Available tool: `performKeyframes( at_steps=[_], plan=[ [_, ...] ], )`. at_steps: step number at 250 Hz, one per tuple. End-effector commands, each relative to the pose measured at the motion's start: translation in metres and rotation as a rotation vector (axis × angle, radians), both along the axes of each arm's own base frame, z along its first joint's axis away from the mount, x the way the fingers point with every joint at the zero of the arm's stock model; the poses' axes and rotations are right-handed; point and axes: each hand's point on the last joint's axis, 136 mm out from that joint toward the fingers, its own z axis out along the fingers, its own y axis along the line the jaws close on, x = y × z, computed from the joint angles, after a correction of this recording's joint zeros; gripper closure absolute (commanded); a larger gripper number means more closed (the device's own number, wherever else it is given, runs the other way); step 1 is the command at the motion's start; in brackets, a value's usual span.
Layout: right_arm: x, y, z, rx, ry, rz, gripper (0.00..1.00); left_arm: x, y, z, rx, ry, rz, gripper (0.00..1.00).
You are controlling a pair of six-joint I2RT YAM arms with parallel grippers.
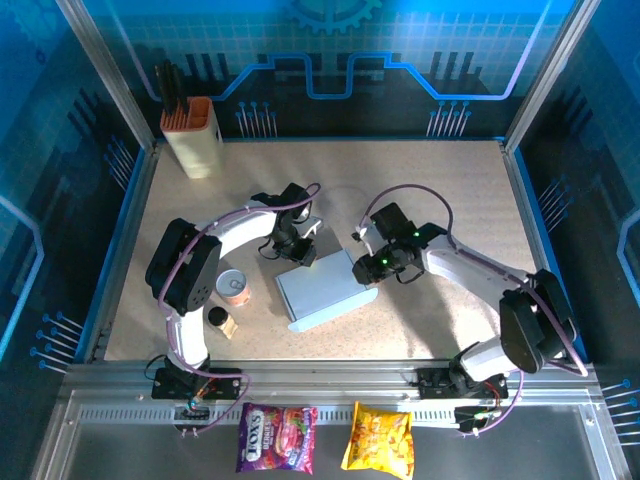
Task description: Fold the paper box
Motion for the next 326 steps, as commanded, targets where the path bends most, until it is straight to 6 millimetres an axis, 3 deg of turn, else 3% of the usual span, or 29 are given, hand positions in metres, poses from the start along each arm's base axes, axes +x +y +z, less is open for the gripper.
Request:
performKeyframes(
  at_steps=[1, 39, 68, 98, 116, 148, 165, 222, 326],
  plan=[
    [-0.013, 0.014, 0.010, 0.039, -0.114, 0.238, 0.62, -0.014, 0.012, -0.020, 0.061, 0.066, -0.012, 0.75],
    [-0.049, 0.040, 0.011, -0.009, -0.320, 0.619, 0.52, -0.012, 0.012, -0.020, 0.063, 0.058, -0.009, 0.79],
    [-0.076, 0.040, -0.011, -0.140, -0.419, 0.861, 0.41, -0.011, 0.012, -0.020, 0.065, 0.052, -0.006, 0.80],
    [-0.078, 0.038, -0.025, -0.224, -0.451, 0.942, 0.37, -0.010, 0.013, -0.022, 0.070, 0.051, -0.006, 0.81],
    [-0.079, 0.039, -0.033, -0.260, -0.463, 0.990, 0.30, -0.009, 0.014, -0.023, 0.077, 0.051, 0.000, 0.82],
    [-0.072, 0.048, -0.038, -0.281, -0.535, 1.019, 0.26, -0.008, 0.014, -0.025, 0.085, 0.051, 0.009, 0.85],
    [-0.066, 0.052, -0.039, -0.296, -0.580, 1.024, 0.18, -0.008, 0.015, -0.026, 0.088, 0.053, 0.011, 0.86],
    [-0.050, 0.065, -0.035, -0.359, -0.740, 1.048, 0.16, -0.007, 0.016, -0.025, 0.096, 0.048, 0.018, 0.87],
    [-0.044, 0.072, -0.033, -0.378, -0.873, 1.118, 0.18, -0.004, 0.017, -0.026, 0.107, 0.049, 0.031, 0.87]
  ],
)
